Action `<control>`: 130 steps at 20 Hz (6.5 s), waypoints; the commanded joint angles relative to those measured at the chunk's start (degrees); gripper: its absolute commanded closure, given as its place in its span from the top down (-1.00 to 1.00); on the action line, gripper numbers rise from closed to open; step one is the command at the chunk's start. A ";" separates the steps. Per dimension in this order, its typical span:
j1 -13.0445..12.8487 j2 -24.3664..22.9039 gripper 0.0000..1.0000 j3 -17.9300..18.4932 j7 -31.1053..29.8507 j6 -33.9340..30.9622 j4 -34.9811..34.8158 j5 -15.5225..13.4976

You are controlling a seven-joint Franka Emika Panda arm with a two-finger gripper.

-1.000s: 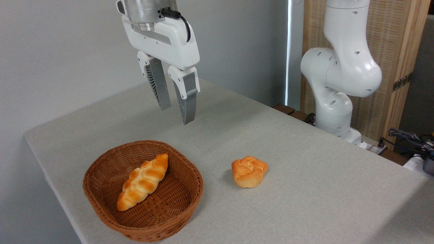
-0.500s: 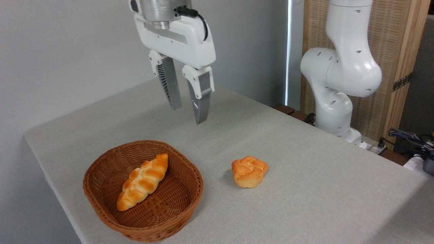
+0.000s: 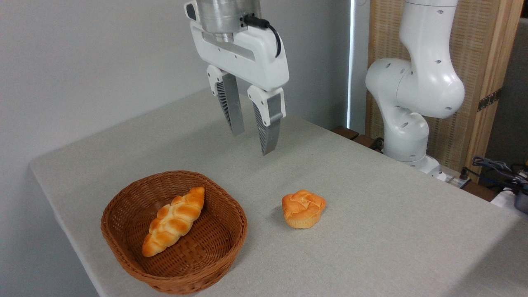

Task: Put bread into the basket
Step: 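Move the open gripper over the round orange bread roll, then lower the open gripper around the orange roll, then close the gripper on the orange roll, then lift the orange roll and carry it over the wicker basket, then lower the roll into the basket beside the braided loaf and release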

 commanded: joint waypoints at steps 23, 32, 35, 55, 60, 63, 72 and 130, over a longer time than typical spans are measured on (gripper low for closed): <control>0.87 -11.03 1.00 5.38 9.33 9.93 -23.41 2.19; 0.26 -10.76 1.00 4.94 9.24 14.57 -29.03 -0.36; 0.26 -10.85 1.00 4.85 9.24 16.34 -30.79 -0.36; 0.35 -10.59 1.00 3.88 9.24 23.11 -35.27 0.16; 0.35 -10.67 1.00 3.80 9.24 24.26 -36.51 0.34; 0.35 -10.67 0.85 3.80 9.33 24.69 -36.68 0.34; 0.26 -10.41 0.06 3.80 9.42 24.96 -36.68 0.34; -2.03 13.76 0.93 -1.39 -3.94 11.95 7.88 -1.94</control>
